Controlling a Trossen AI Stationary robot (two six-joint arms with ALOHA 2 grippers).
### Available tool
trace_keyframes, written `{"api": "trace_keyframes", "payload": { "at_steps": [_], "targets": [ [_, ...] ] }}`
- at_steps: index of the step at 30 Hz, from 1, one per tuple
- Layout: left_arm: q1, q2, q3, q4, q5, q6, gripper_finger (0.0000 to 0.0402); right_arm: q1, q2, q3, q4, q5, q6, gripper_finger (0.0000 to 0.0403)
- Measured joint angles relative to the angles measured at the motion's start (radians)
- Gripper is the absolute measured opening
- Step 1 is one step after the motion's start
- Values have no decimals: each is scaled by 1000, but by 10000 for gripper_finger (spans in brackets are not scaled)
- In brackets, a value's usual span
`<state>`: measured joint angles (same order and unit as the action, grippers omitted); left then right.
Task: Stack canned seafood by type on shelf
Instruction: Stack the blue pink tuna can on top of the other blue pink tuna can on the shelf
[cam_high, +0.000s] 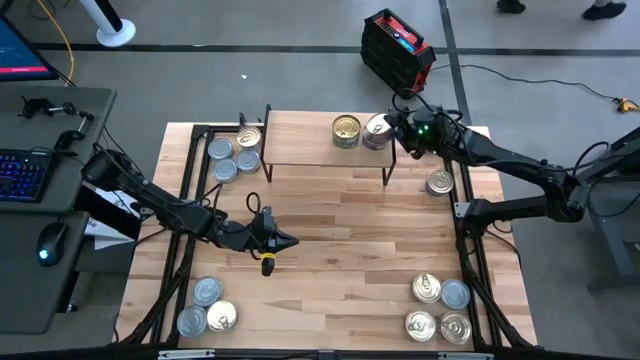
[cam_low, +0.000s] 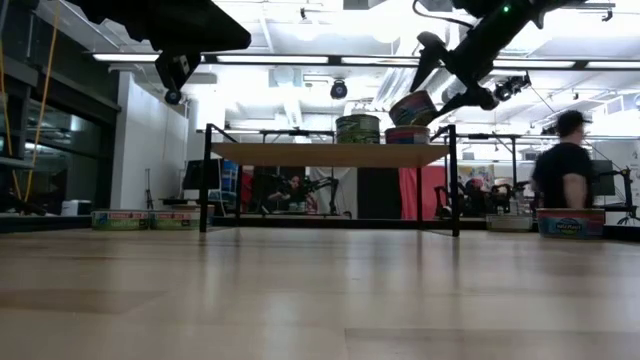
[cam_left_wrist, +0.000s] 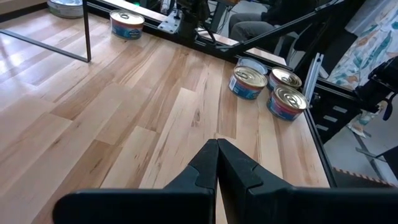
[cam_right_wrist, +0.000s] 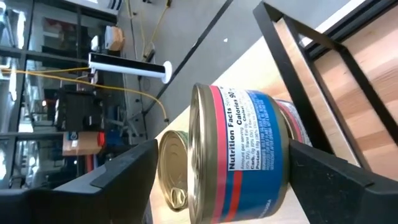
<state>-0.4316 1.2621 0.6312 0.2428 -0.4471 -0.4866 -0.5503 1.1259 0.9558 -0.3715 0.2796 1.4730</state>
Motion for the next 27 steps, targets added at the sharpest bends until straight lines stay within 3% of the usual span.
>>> {"api": "trace_keyframes", "payload": {
  "at_steps": [14, 27],
  "targets": [
    [0, 0, 0, -13, 0, 0, 0, 9, 91, 7, 53, -77, 98, 327],
    [-1, 0, 0, -20, 25, -7, 0, -2, 78, 6, 28, -94, 90, 327]
  ]
}}
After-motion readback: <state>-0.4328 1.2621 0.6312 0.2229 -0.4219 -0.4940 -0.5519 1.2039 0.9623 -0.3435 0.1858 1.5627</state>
